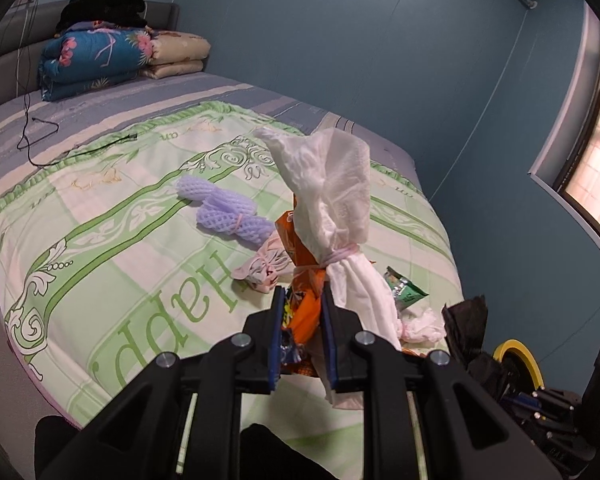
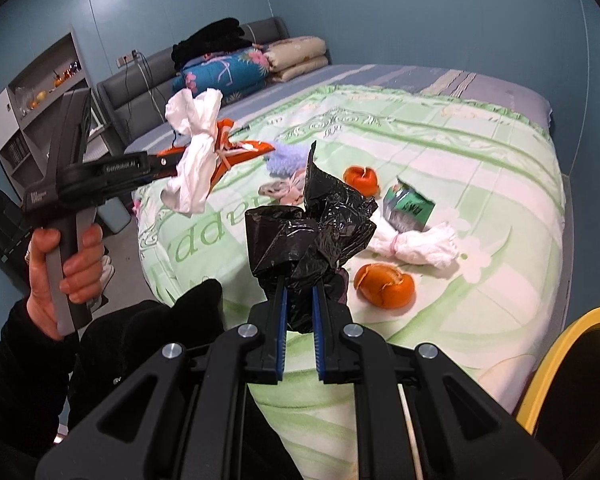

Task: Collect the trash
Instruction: 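Lift the tissue bundle with the right tool and turn toward the bin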

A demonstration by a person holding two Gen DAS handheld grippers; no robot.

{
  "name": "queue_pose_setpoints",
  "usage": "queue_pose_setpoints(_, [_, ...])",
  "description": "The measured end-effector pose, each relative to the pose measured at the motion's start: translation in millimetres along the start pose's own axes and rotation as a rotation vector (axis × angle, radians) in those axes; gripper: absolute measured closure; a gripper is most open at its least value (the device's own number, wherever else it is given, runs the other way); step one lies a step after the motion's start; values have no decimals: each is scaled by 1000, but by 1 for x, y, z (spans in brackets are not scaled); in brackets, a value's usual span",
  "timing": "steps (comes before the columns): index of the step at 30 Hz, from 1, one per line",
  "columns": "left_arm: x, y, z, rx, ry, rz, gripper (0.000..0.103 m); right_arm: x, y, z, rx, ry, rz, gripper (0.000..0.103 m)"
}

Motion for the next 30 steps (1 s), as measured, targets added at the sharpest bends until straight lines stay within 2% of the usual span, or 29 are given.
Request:
queue_pose_setpoints(6, [21, 1, 9, 15, -28, -32, 87, 6, 9, 26, 56, -18, -5, 93])
queue_pose_setpoints(15, [59, 6, 15, 28, -83, -85, 87, 29, 19, 69, 151, -91, -38, 93])
queue_pose_setpoints(30, [138, -2, 3, -8, -168, -193, 87, 82, 8, 118, 252, -207, -123, 93])
Point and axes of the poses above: each gripper's, at about its wrist camera, not at the fingertips, and z roughly against the way its jaws point, x to its right, y to its top, the point moved 3 cm from there along -z, roughly the way its jaws point, and after that the axes turned 5 degrees about -y, right-handed, at the moved point
